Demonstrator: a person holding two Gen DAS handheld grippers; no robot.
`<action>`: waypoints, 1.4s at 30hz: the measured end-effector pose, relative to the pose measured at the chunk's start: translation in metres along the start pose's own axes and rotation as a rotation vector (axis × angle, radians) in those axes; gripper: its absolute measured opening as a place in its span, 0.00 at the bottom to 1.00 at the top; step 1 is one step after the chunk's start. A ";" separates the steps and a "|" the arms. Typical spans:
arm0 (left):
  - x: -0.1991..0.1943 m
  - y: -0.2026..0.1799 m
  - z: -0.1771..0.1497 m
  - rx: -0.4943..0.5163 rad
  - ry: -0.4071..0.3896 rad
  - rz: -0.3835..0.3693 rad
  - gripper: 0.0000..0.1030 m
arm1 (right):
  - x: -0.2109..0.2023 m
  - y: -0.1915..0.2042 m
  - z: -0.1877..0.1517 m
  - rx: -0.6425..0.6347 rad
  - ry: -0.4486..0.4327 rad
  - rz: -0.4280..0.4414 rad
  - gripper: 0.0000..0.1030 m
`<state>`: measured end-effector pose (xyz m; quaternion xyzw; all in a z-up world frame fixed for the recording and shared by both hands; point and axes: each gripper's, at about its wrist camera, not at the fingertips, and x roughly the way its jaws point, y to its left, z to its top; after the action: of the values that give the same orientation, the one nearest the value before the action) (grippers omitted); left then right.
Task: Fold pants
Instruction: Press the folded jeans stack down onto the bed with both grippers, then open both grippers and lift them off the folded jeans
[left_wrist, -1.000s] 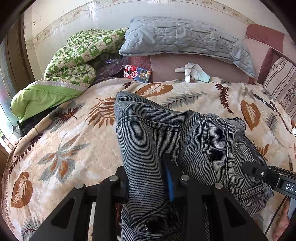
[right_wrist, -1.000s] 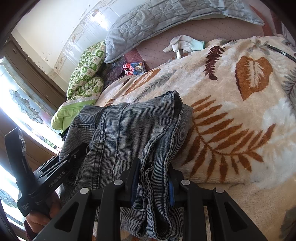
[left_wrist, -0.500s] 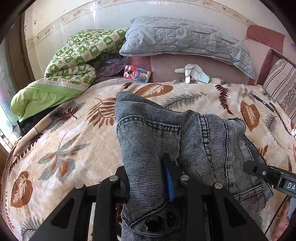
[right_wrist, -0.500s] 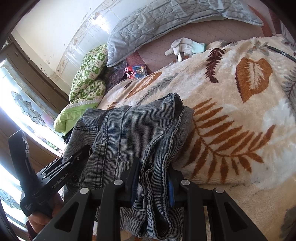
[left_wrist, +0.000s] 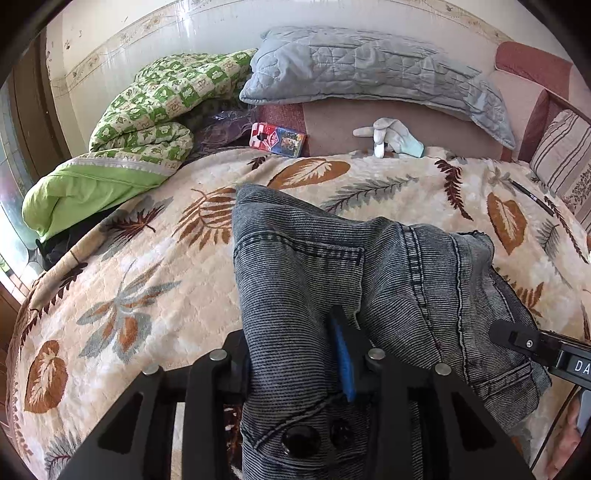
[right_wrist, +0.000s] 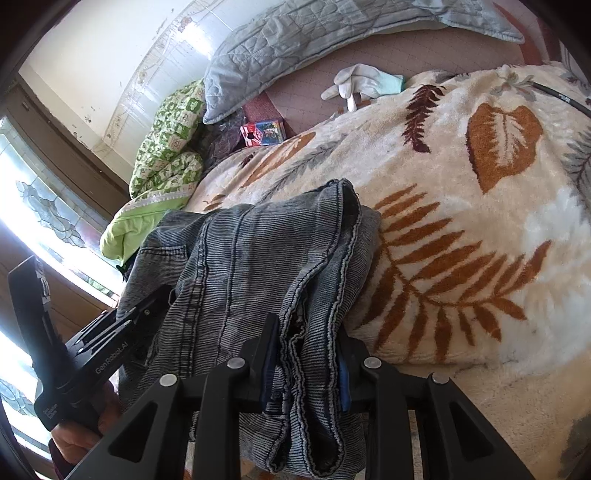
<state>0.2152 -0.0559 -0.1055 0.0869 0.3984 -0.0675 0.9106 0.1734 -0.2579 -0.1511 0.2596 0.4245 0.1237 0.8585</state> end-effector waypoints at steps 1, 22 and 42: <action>0.002 0.000 0.000 0.004 0.012 0.011 0.45 | 0.001 -0.003 0.000 0.018 0.006 0.004 0.31; -0.100 0.055 -0.007 -0.087 -0.227 0.174 0.79 | -0.089 0.044 -0.019 -0.181 -0.221 -0.019 0.57; -0.136 0.050 -0.017 -0.094 -0.296 0.182 0.92 | -0.121 0.057 -0.043 -0.230 -0.248 -0.028 0.57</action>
<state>0.1209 0.0040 -0.0116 0.0692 0.2531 0.0217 0.9647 0.0660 -0.2476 -0.0611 0.1670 0.3017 0.1266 0.9301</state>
